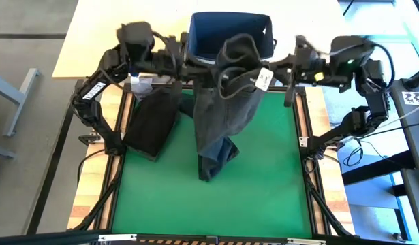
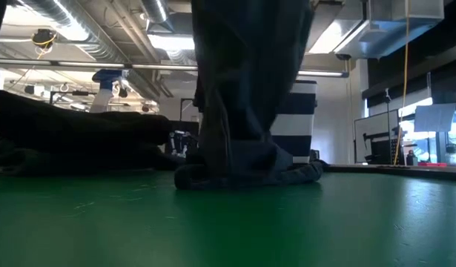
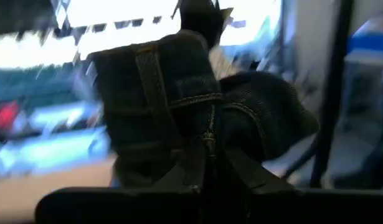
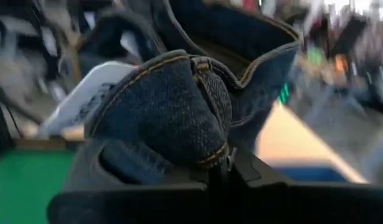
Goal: Fold Laundry from Bin
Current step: Fold the blue pants
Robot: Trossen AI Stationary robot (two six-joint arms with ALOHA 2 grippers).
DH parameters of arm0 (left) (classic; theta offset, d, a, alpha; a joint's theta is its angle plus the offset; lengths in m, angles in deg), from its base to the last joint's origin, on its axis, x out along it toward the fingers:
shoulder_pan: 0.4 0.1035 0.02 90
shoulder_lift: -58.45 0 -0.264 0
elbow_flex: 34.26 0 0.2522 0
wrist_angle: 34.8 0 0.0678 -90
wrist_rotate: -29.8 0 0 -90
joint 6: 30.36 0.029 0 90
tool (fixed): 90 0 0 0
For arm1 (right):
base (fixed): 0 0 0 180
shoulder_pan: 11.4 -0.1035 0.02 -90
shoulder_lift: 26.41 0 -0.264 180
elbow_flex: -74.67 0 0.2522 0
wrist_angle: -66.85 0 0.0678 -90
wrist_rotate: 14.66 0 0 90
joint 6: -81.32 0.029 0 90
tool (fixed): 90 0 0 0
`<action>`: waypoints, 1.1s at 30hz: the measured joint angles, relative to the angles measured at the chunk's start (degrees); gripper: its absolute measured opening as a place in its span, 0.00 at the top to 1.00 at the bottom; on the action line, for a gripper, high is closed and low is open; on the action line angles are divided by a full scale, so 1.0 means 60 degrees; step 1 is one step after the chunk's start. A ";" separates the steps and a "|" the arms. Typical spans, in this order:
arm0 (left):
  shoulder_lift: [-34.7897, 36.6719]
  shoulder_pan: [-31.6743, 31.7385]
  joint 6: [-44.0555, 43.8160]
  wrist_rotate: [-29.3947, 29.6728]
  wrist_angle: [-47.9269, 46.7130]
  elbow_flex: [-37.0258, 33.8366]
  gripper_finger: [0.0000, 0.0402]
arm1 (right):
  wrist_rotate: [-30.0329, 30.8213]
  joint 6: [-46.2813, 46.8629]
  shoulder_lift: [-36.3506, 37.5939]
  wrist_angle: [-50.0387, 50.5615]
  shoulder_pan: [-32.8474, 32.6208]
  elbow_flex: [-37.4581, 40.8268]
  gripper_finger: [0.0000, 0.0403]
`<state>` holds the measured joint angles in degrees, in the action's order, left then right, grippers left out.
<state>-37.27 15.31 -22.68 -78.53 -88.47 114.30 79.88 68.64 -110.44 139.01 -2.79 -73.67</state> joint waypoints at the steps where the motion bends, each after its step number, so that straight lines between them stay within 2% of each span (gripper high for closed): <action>1: 0.0018 -0.0104 0.0165 0.0547 -0.0635 0.0007 0.95 | 0.0307 0.0050 0.0008 0.0534 0.0000 0.0000 0.98; 4: 0.0007 -0.0386 0.0698 0.2613 -0.2425 0.0003 0.95 | 0.1419 0.0076 -0.0009 0.2014 -0.0004 0.0008 0.98; 6: -0.0082 -0.0507 0.0763 0.3822 -0.2977 -0.0137 0.95 | 0.2077 0.0076 -0.0032 0.2678 0.0000 0.0018 0.98; 8: -0.0116 -0.0580 0.0600 0.4555 -0.2938 -0.0407 0.95 | 0.2661 0.0097 -0.0032 0.3071 0.0007 0.0018 0.98; 10: -0.0120 -0.0587 0.0162 0.4712 -0.2902 -0.0724 0.95 | 0.2998 0.0271 -0.0032 0.3325 0.0000 0.0018 0.98; 12: -0.0120 -0.0656 -0.0626 0.4154 -0.2918 -0.0965 0.95 | 0.2713 0.0613 -0.0029 0.3483 0.0000 0.0018 0.98; 16: -0.0120 -0.1185 -0.1712 0.2610 -0.3039 -0.1126 0.95 | 0.1089 0.1446 0.0014 0.3616 -0.0120 0.0018 0.98; 19: -0.0120 -0.1822 -0.1747 0.1576 -0.2997 -0.1126 0.95 | 0.0192 0.1833 0.0012 0.3607 -0.0572 0.0018 0.98; 21: -0.0115 -0.2137 -0.1816 0.0494 -0.2962 -0.1128 0.95 | -0.0472 0.2080 0.0012 0.3587 -0.0898 0.0018 0.98; 25: -0.0091 -0.2870 -0.2821 -0.0992 -0.2811 -0.1012 0.95 | -0.1788 0.2830 0.0008 0.3064 -0.1883 0.0018 0.98; 27: -0.0094 -0.3396 -0.3296 -0.1290 -0.2717 -0.0676 0.95 | -0.2285 0.3236 -0.0038 0.2288 -0.2554 0.0022 0.98; 30: -0.0091 -0.4209 -0.3795 -0.1443 -0.1691 -0.0057 0.95 | -0.2734 0.3564 -0.0197 0.0664 -0.3584 0.0022 0.98; 33: 0.0175 -0.4993 -0.4308 -0.1412 0.0565 -0.0073 0.95 | -0.3275 0.3584 -0.0410 -0.1065 -0.4500 0.0022 0.98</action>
<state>-36.22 -14.64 -48.53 -87.00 -85.08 113.86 60.23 90.14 -112.90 132.62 -29.80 -73.54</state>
